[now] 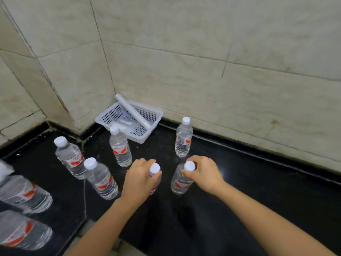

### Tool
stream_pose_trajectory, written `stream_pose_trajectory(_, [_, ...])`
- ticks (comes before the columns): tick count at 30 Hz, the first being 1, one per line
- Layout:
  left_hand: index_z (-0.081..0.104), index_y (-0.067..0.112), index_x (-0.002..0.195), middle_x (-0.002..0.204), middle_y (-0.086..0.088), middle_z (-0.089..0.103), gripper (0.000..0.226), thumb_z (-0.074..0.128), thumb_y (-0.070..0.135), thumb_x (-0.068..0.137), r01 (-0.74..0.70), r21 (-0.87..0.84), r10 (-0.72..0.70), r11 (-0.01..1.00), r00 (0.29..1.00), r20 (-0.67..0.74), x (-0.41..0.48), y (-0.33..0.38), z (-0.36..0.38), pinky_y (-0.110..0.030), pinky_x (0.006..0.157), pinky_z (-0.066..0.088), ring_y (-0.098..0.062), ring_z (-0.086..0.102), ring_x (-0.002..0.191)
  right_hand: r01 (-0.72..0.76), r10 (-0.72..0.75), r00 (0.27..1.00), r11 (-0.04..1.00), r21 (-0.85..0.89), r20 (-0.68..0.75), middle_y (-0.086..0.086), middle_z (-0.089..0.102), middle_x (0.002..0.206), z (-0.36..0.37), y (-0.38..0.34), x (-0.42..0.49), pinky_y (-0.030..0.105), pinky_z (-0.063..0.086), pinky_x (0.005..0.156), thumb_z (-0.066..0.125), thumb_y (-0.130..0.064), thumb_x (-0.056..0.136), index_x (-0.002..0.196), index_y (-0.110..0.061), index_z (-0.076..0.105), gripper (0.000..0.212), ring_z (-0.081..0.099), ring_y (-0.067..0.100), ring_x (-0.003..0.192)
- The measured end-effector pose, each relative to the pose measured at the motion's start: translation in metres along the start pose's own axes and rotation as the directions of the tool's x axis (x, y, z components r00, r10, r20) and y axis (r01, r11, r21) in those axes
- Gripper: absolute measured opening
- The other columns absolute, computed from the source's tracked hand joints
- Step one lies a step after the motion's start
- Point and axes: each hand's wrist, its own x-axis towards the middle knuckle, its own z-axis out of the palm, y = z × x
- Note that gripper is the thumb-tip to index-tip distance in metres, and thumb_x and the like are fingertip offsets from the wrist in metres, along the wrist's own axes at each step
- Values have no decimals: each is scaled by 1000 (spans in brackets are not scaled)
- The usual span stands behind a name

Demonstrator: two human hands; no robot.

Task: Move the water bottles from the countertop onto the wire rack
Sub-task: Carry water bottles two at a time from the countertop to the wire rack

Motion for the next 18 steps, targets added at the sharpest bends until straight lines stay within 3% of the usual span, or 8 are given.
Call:
stream_pose_trajectory(4, [69, 16, 92, 73, 1, 52, 23, 69, 32, 77, -20, -84, 24, 996, 999, 48, -17, 43, 9, -13, 62, 33, -16, 49, 76, -144, 144, 989, 988, -47, 8, -1, 73, 86, -48, 39, -46, 37, 56, 71, 72, -35, 71, 85, -19, 73, 21, 66, 18, 82])
stream_pose_trajectory(8, [70, 19, 101, 77, -2, 58, 27, 73, 27, 76, -59, -208, 87, 976, 988, 128, -45, 111, 24, -30, 69, 46, -16, 55, 77, -225, 224, 974, 973, -49, -18, -3, 68, 72, -98, 81, -109, 33, 51, 60, 76, -34, 69, 66, -21, 67, 17, 64, 16, 72])
stream_pose_trajectory(10, [70, 19, 101, 78, -4, 60, 27, 74, 26, 75, -81, -260, 125, 962, 979, 159, -62, 152, 38, -37, 73, 49, -17, 57, 77, -248, 246, 968, 968, -41, -57, -3, 69, 73, -124, 99, -148, 33, 51, 61, 77, -33, 69, 69, -22, 67, 15, 64, 16, 72])
stream_pose_trajectory(18, [67, 18, 115, 78, 1, 59, 42, 76, 26, 75, -204, -423, 272, 883, 957, 105, -141, 327, 88, -30, 74, 49, -13, 57, 77, -303, 316, 897, 949, 93, -308, -1, 71, 74, -244, 168, -303, 36, 54, 66, 76, -32, 72, 80, -15, 75, 18, 65, 16, 75])
